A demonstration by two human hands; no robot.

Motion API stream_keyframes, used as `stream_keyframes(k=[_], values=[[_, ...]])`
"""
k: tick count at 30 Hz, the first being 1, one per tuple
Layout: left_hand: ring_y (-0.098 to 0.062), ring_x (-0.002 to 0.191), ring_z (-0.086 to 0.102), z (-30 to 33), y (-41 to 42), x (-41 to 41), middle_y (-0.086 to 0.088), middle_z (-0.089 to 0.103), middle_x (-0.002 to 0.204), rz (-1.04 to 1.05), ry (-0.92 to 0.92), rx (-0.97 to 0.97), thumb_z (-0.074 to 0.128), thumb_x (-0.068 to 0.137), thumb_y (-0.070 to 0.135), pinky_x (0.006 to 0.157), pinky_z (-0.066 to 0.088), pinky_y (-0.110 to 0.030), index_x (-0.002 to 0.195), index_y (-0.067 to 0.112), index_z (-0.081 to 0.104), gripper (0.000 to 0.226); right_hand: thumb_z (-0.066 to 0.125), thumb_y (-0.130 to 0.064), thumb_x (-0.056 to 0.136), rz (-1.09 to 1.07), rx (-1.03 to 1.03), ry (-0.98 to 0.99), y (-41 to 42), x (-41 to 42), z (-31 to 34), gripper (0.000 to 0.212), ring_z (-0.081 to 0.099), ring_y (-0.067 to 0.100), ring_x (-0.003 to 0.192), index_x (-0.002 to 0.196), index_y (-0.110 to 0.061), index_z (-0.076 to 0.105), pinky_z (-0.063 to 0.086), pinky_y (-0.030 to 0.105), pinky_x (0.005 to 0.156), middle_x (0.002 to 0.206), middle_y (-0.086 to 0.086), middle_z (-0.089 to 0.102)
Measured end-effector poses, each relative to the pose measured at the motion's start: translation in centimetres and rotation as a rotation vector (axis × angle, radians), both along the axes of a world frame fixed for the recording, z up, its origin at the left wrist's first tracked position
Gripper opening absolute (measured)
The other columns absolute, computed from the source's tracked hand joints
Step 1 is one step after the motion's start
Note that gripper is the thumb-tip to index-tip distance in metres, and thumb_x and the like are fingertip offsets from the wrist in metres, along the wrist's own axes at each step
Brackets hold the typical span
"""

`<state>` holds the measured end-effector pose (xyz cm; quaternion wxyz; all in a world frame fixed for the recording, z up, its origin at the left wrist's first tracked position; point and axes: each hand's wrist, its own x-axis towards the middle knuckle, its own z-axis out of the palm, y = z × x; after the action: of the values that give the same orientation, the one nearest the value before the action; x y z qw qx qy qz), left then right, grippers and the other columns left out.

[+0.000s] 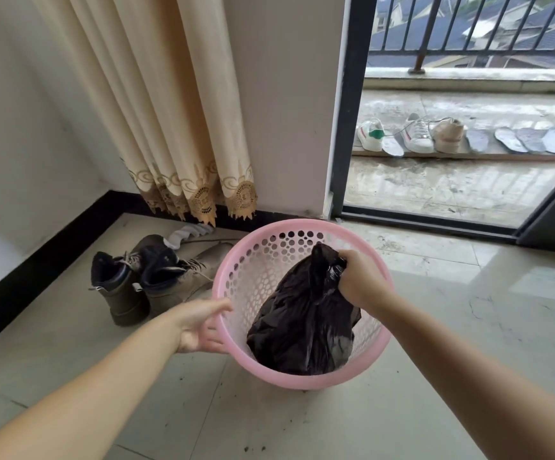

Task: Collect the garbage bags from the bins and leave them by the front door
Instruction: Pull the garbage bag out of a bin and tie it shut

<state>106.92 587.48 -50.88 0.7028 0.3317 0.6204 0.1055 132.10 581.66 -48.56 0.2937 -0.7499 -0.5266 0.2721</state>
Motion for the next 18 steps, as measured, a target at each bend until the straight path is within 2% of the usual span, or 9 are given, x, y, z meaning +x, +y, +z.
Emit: stream_keyframes(k=[2, 5, 8, 11, 13, 15, 17, 18], values=[[-0.043, 0.114, 0.057, -0.5, -0.4, 0.1, -0.031, 0.053, 0.130, -0.008, -0.158, -0.120, 0.045, 0.088, -0.002, 0.101, 0.041, -0.059, 0.137, 0.009, 0.032, 0.053, 0.037, 0.014, 0.078, -0.074, 0.077, 0.069, 0.8, 0.1, 1.0, 0.053, 0.055, 0.009, 0.060, 0.089, -0.030, 0.065, 0.042, 0.008, 0.042, 0.071, -0.007, 0.062], [-0.043, 0.111, 0.058, -0.7, -0.6, 1.7, -0.030, 0.051, 0.131, 0.139, -0.287, -0.148, 0.035, 0.084, -0.012, 0.094, 0.046, -0.060, 0.131, 0.004, 0.042, 0.051, 0.037, 0.015, 0.076, -0.137, 0.193, 0.273, 2.3, 0.2, 3.2, 0.052, 0.064, 0.020, 0.069, 0.087, -0.026, 0.066, 0.053, 0.024, 0.056, 0.071, -0.002, 0.066], [-0.041, 0.107, 0.061, -0.5, -0.5, 3.4, -0.027, 0.055, 0.129, 0.232, -0.260, -0.065, 0.042, 0.086, -0.008, 0.084, 0.052, -0.057, 0.128, 0.001, 0.050, 0.044, 0.038, 0.018, 0.077, -0.194, 0.334, 0.378, 3.1, 0.7, 6.7, 0.051, 0.062, 0.010, 0.058, 0.082, -0.024, 0.067, 0.051, 0.022, 0.050, 0.067, -0.004, 0.064], [-0.042, 0.107, 0.057, -0.1, 0.5, 4.9, -0.019, 0.041, 0.141, 0.333, -0.164, 0.025, 0.046, 0.090, -0.001, 0.057, 0.058, -0.050, 0.133, 0.009, 0.041, 0.045, 0.042, 0.020, 0.074, -0.230, 0.520, 0.463, 2.9, 2.1, 10.6, 0.051, 0.065, 0.018, 0.071, 0.075, -0.026, 0.064, 0.057, 0.034, 0.068, 0.068, -0.004, 0.066], [-0.043, 0.105, 0.052, 0.4, 1.0, 6.4, -0.020, 0.038, 0.133, 0.403, -0.158, 0.029, 0.047, 0.088, -0.002, 0.049, 0.058, -0.047, 0.126, 0.011, 0.040, 0.041, 0.040, 0.023, 0.072, -0.241, 0.631, 0.523, 2.0, 3.3, 13.0, 0.053, 0.067, 0.019, 0.078, 0.074, -0.025, 0.064, 0.059, 0.037, 0.074, 0.070, -0.004, 0.068], [-0.042, 0.106, 0.050, 1.0, 1.4, 8.1, -0.019, 0.036, 0.117, 0.458, -0.168, 0.039, 0.050, 0.088, 0.000, 0.052, 0.057, -0.045, 0.107, 0.009, 0.043, 0.023, 0.036, 0.024, 0.072, -0.255, 0.734, 0.574, 0.7, 4.6, 14.9, 0.054, 0.066, 0.012, 0.073, 0.073, -0.022, 0.063, 0.058, 0.035, 0.072, 0.066, -0.009, 0.069], [-0.037, 0.101, 0.051, 1.1, 2.2, 9.4, -0.015, 0.042, 0.104, 0.516, -0.196, 0.092, 0.048, 0.088, 0.000, 0.062, 0.054, -0.042, 0.088, 0.002, 0.047, 0.003, 0.035, 0.025, 0.071, -0.282, 0.821, 0.575, -0.8, 5.9, 16.3, 0.053, 0.065, 0.015, 0.077, 0.073, -0.019, 0.064, 0.058, 0.041, 0.075, 0.068, -0.007, 0.068], [-0.034, 0.099, 0.051, 0.9, 2.7, 9.9, -0.014, 0.045, 0.100, 0.551, -0.225, 0.105, 0.047, 0.089, 0.001, 0.065, 0.053, -0.040, 0.085, 0.001, 0.047, 0.004, 0.035, 0.024, 0.070, -0.292, 0.854, 0.561, -1.6, 6.5, 16.8, 0.052, 0.065, 0.018, 0.081, 0.073, -0.019, 0.064, 0.057, 0.044, 0.079, 0.072, -0.005, 0.069]])
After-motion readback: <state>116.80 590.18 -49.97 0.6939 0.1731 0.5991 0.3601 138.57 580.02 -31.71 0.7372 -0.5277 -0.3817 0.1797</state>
